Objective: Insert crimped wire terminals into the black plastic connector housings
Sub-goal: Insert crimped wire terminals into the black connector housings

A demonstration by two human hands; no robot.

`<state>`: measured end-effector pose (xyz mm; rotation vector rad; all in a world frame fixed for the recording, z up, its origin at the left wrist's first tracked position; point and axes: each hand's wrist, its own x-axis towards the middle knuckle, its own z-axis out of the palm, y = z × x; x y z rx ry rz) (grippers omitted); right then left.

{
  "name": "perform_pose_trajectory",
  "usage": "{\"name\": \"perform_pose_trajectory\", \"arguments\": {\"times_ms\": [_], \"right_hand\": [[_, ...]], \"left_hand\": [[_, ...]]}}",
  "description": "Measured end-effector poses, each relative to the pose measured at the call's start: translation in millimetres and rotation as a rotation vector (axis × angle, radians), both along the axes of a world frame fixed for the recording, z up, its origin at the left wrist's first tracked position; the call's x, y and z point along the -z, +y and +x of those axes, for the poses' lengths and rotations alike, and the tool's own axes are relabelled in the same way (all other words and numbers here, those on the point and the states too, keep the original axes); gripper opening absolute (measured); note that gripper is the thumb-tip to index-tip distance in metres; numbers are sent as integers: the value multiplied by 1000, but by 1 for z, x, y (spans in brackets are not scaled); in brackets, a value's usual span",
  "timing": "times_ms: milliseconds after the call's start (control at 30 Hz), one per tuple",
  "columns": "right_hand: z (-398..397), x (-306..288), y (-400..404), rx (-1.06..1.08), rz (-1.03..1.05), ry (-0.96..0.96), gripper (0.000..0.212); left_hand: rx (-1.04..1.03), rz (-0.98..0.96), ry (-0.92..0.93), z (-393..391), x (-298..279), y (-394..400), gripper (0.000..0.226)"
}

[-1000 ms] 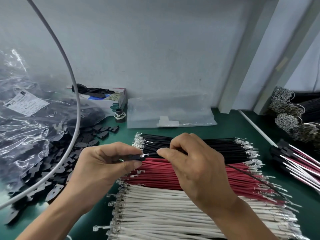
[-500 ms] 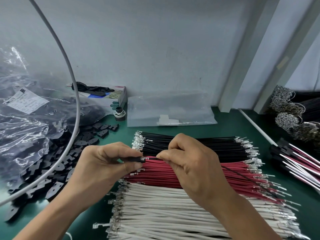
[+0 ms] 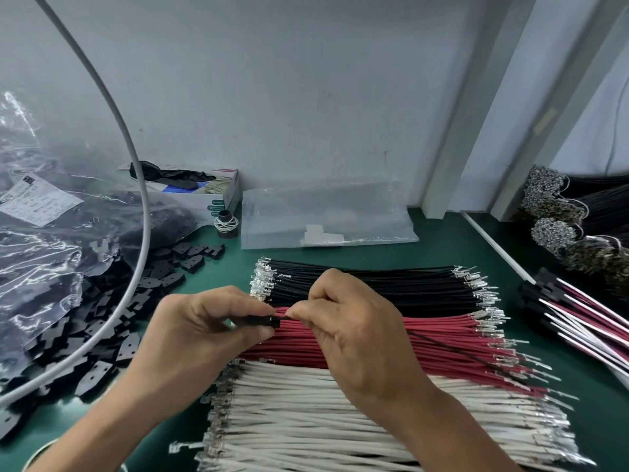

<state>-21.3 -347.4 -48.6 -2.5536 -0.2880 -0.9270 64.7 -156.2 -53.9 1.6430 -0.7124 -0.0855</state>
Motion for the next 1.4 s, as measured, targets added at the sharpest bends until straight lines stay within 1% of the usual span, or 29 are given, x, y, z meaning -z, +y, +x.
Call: {"name": "perform_pose_trajectory", "arguments": {"times_ms": [133, 233, 333, 467, 567, 633, 700, 767, 800, 833, 933, 1000, 1100, 1200, 1233, 1333, 1400], "right_hand": [[1, -1, -6, 5, 71, 19, 16], [3, 0, -2, 15, 52, 6, 15], [5, 2, 3, 5, 48, -21, 20], [5, 3, 8, -9, 44, -32, 21], [5, 3, 7, -14, -13, -37, 17], [5, -1, 3, 46, -82, -67, 14], [6, -6, -1, 144, -169, -156, 9], [5, -7, -1, 189, -219, -233, 6], [3, -6, -1, 175, -234, -225, 6], [2, -3, 0, 149, -257, -179, 6], [1, 6, 6, 108, -306, 76, 5], [2, 8, 7, 107, -266, 148, 4], [3, 9, 7, 91, -225, 165, 7], [1, 9, 4, 89, -174, 162, 8], [0, 8, 4, 90, -132, 150, 9], [-1, 4, 3, 62, 106, 115, 14], [-3, 2, 5, 33, 180, 103, 16]], "left_hand": [[-39, -65, 73, -1, -1, -1, 23], [-23, -48, 79, -3, 1, -3, 22], [-27, -81, 105, -2, 2, -2, 22], [-38, -62, 42, -3, 2, -1, 21], [-38, -52, 44, -3, 2, -1, 21], [-41, -45, 65, -3, 3, -1, 23], [-58, -74, 108, -2, 2, 0, 25], [-116, -94, 124, 1, 1, 2, 25], [-142, -101, 127, 3, 1, 3, 25], [-160, -119, 142, 5, 1, 4, 27], [-185, -153, 232, 8, 4, 4, 34], [-180, -146, 264, 8, 6, 2, 33], [-202, -149, 252, 10, 5, 4, 30], [-232, -158, 254, 12, 2, 6, 32], [-223, -172, 267, 12, 1, 7, 33], [-149, -222, 325, 12, -2, 8, 35], [-82, -229, 359, 11, -3, 9, 44]]}}
